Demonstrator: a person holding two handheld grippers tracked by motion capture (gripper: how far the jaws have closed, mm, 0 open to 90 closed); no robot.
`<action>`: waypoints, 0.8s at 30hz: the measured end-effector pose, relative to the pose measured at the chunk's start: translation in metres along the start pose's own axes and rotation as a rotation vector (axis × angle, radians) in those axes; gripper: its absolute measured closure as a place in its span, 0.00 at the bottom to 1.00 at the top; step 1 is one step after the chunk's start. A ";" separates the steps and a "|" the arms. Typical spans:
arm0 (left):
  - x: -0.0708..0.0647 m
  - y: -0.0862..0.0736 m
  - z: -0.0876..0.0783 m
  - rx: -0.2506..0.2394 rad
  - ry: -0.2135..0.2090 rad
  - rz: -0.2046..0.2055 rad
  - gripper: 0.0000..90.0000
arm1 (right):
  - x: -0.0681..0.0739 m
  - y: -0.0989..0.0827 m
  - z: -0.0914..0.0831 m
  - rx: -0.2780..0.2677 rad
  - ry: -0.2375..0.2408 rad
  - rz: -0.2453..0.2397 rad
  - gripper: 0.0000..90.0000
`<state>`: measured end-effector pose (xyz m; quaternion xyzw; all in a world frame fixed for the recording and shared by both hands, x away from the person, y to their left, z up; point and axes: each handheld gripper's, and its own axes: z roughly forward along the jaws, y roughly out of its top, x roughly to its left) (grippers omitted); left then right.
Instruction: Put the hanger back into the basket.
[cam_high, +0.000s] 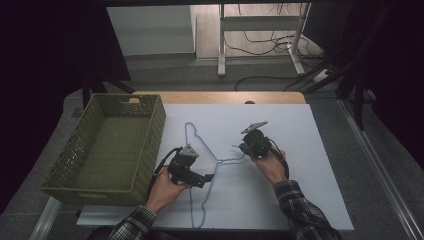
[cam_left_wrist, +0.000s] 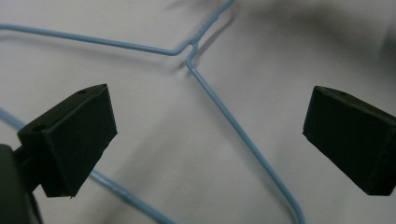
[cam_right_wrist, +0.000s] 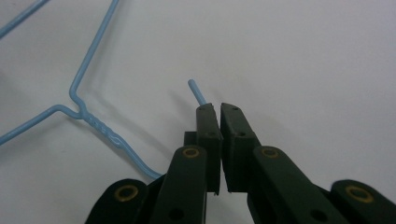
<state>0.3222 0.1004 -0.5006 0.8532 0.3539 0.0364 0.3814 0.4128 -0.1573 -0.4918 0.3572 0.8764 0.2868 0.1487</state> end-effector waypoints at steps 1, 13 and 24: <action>-0.001 0.002 0.005 0.033 0.011 -0.004 0.04 | 0.001 0.001 -0.003 -0.004 0.000 -0.006 0.96; -0.001 0.018 0.046 0.138 0.047 -0.025 0.55 | 0.007 0.005 -0.016 -0.022 0.000 -0.009 0.96; 0.003 0.019 0.046 0.153 -0.023 -0.138 0.83 | 0.012 0.007 -0.021 -0.032 -0.005 -0.014 0.96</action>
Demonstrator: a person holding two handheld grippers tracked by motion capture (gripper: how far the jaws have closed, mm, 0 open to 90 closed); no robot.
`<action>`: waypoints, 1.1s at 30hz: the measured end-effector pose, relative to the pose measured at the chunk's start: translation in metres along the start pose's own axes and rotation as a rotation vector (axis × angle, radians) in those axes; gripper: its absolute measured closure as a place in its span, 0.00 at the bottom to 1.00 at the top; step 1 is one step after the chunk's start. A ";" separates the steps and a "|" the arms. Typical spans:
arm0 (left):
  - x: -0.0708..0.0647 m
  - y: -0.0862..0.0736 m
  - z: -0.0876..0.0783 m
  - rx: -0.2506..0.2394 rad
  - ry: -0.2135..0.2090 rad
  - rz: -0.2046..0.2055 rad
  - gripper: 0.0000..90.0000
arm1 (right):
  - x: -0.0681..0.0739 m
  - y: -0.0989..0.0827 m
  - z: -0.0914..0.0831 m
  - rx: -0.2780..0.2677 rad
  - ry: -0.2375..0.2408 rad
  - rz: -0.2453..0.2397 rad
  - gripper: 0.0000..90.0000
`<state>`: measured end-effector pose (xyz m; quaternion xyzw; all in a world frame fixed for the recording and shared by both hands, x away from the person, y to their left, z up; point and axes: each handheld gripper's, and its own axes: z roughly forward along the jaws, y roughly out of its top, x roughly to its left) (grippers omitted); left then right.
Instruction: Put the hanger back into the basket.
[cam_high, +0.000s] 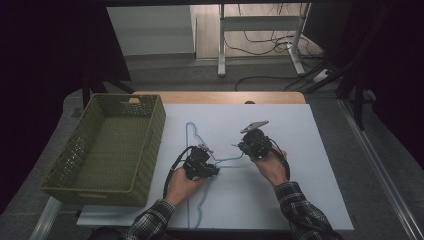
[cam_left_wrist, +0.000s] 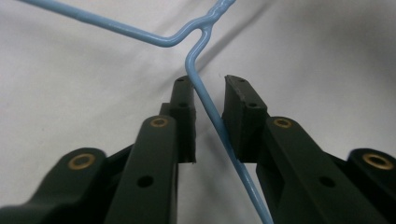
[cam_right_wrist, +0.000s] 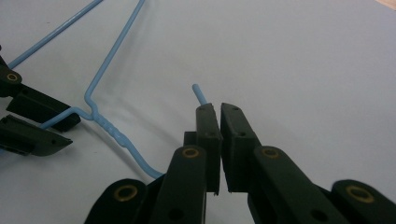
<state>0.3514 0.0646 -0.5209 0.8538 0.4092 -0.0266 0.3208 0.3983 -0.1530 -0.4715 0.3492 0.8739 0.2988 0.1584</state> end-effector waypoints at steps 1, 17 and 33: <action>0.000 0.000 0.000 0.000 0.000 0.000 0.84 | 0.000 0.000 -0.001 -0.001 0.002 0.000 0.96; 0.019 -0.005 -0.066 -0.177 -0.075 -0.123 0.97 | -0.011 0.007 -0.080 -0.196 0.049 0.032 0.67; 0.001 -0.004 -0.076 -0.220 -0.209 -0.094 0.97 | 0.053 0.013 -0.054 -0.310 0.326 -0.093 0.74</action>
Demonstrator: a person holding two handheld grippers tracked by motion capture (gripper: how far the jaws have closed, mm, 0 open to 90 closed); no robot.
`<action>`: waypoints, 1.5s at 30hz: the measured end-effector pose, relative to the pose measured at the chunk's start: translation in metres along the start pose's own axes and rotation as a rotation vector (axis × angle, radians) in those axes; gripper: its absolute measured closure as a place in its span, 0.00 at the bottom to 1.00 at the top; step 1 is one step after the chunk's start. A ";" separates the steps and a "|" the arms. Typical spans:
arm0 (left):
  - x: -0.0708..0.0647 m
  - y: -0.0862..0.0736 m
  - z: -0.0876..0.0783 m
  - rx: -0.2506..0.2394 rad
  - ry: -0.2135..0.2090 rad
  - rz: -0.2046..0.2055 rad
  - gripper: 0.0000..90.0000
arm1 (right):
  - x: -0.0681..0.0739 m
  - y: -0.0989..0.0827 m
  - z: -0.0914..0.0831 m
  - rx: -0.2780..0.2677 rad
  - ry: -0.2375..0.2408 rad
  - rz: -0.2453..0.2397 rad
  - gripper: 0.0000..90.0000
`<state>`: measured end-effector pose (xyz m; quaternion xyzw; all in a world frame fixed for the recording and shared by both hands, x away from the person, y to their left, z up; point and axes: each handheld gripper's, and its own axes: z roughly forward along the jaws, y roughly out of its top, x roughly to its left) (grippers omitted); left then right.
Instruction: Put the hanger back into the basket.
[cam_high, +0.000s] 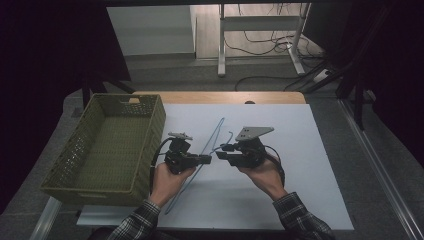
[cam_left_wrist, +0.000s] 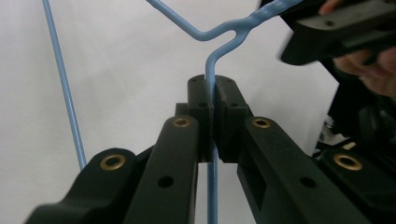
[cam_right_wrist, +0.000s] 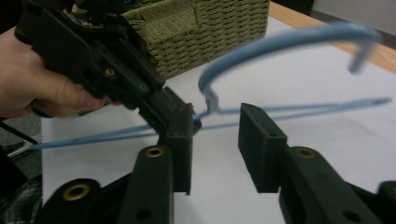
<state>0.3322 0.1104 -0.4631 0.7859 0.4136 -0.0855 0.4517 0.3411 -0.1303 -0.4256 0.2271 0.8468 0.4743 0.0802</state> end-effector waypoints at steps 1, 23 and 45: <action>-0.001 -0.001 0.003 0.016 -0.016 0.004 0.97 | 0.001 -0.001 0.003 -0.007 -0.006 -0.014 0.81; -0.024 0.013 -0.004 0.242 0.140 0.236 0.61 | 0.019 0.021 0.007 0.142 -0.097 -0.018 0.95; -0.020 0.031 -0.039 0.169 0.106 0.119 0.97 | 0.019 0.026 -0.020 0.043 -0.076 0.028 0.58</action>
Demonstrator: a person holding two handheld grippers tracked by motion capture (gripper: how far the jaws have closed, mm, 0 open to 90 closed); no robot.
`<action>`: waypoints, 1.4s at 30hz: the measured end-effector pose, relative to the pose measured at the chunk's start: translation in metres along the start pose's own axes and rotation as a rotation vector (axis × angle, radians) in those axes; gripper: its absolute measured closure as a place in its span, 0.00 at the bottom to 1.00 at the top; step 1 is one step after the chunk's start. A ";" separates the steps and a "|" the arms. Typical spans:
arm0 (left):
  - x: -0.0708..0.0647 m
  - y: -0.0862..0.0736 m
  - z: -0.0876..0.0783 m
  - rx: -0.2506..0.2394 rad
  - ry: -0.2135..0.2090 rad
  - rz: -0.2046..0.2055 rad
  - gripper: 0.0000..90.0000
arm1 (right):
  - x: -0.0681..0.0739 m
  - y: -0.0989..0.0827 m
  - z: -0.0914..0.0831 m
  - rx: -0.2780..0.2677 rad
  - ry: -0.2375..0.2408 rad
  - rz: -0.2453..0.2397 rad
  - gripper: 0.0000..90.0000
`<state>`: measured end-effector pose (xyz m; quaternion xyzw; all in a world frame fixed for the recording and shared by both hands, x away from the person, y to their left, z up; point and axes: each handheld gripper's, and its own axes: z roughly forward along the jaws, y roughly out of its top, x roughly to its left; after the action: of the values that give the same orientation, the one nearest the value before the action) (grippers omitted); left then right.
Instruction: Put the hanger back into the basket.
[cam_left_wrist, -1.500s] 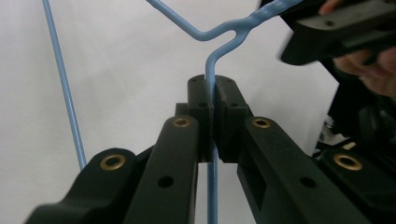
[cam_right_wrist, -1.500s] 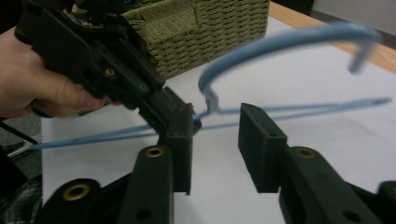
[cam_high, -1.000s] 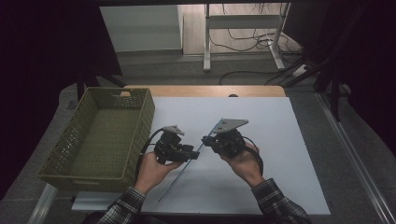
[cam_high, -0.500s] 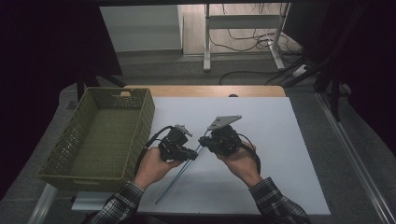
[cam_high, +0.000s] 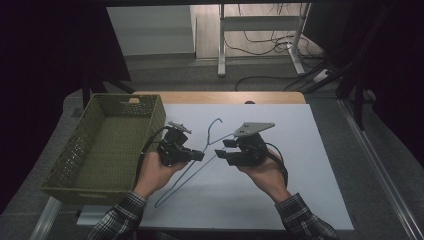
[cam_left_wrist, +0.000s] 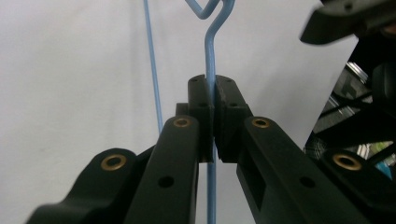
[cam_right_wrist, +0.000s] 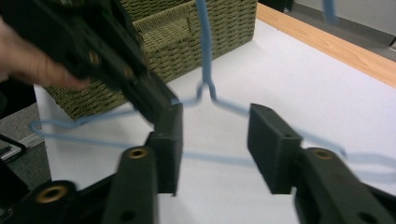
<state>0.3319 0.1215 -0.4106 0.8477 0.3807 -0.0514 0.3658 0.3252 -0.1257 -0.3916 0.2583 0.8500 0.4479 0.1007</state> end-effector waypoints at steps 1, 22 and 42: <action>0.001 0.000 -0.003 -0.003 0.001 -0.003 0.97 | 0.000 0.000 0.000 0.000 0.000 0.000 0.58; 0.018 0.000 -0.097 -0.166 0.048 -0.063 0.97 | -0.017 -0.044 -0.038 -0.017 -0.061 0.068 0.17; 0.085 -0.041 -0.181 -0.231 0.190 -0.149 0.97 | -0.033 -0.079 -0.053 0.001 -0.125 0.140 0.03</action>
<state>0.3295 0.3108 -0.3333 0.7704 0.4788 0.0463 0.4184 0.3043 -0.2173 -0.4273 0.3443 0.8223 0.4364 0.1218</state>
